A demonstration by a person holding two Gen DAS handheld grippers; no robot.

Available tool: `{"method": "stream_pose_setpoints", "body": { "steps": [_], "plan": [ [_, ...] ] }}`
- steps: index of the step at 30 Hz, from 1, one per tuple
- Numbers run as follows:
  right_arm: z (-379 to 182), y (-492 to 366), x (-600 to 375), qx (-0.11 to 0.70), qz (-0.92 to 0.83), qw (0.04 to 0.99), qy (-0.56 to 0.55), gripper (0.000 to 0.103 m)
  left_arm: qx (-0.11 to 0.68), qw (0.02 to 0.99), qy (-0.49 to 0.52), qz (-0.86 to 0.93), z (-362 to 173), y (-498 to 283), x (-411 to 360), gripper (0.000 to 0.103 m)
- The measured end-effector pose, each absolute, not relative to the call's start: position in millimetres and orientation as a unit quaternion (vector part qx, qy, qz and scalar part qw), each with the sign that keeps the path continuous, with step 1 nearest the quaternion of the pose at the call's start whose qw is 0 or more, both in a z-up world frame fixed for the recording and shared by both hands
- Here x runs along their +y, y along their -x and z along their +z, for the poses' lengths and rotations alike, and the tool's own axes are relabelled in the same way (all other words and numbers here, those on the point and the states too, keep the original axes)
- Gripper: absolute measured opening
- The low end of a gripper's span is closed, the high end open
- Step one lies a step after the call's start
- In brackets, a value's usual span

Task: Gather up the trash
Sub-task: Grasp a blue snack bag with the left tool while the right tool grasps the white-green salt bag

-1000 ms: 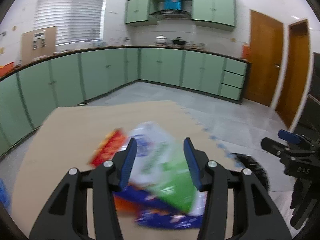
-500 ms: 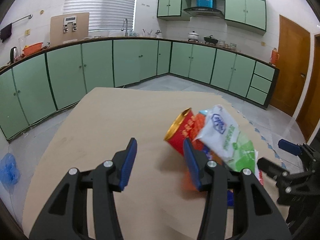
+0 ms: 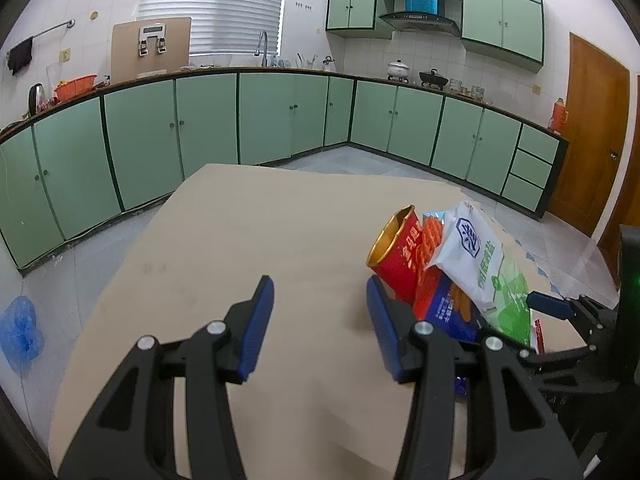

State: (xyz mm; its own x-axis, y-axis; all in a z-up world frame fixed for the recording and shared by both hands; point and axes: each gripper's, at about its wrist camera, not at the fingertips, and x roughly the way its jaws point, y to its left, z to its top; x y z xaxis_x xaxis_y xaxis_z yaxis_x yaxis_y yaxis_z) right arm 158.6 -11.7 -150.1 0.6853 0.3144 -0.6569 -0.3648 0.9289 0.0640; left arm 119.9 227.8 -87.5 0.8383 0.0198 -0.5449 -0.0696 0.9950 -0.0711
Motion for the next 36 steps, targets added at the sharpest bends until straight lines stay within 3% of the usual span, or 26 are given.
{"method": "stream_pose_setpoints", "body": {
  "steps": [4, 6, 10, 12, 24, 27, 34, 36],
  "plan": [
    [-150.1, -160.7, -22.3, 0.36, 0.193, 0.912, 0.021, 0.072, 0.287, 0.957, 0.046, 0.016, -90.2, -121.4, 221.2, 0.046],
    [-150.7, -161.1, -26.7, 0.365, 0.202, 0.908, 0.017, 0.056, 0.289, 0.956, 0.044, 0.01, -91.5, -122.6, 217.5, 0.046],
    [-147.2, -160.7, -35.7, 0.365, 0.219, 0.905, 0.005, 0.035, 0.294, 0.955, 0.041, -0.009, -95.0, -124.4, 203.1, 0.046],
    [-144.9, -159.6, -40.4, 0.364, 0.23, 0.902, 0.003, 0.019, 0.295, 0.954, 0.038, -0.018, -96.8, -124.9, 195.0, 0.046],
    [-128.0, -144.5, -70.0, 0.334, 0.213, 0.918, -0.002, 0.006, 0.298, 0.951, 0.033, -0.067, -104.9, -131.7, 149.9, 0.042],
    [-126.4, -143.1, -75.2, 0.332, 0.209, 0.92, -0.005, 0.005, 0.304, 0.949, 0.034, -0.079, -108.0, -135.3, 140.9, 0.035],
    [-128.0, -143.7, -73.7, 0.335, 0.212, 0.918, -0.012, 0.005, 0.317, 0.942, 0.036, -0.104, -116.2, -140.6, 123.6, 0.003],
    [-127.8, -143.6, -73.9, 0.334, 0.211, 0.918, -0.012, 0.005, 0.312, 0.944, 0.034, -0.106, -116.7, -138.1, 123.4, 0.0]
  ]
}}
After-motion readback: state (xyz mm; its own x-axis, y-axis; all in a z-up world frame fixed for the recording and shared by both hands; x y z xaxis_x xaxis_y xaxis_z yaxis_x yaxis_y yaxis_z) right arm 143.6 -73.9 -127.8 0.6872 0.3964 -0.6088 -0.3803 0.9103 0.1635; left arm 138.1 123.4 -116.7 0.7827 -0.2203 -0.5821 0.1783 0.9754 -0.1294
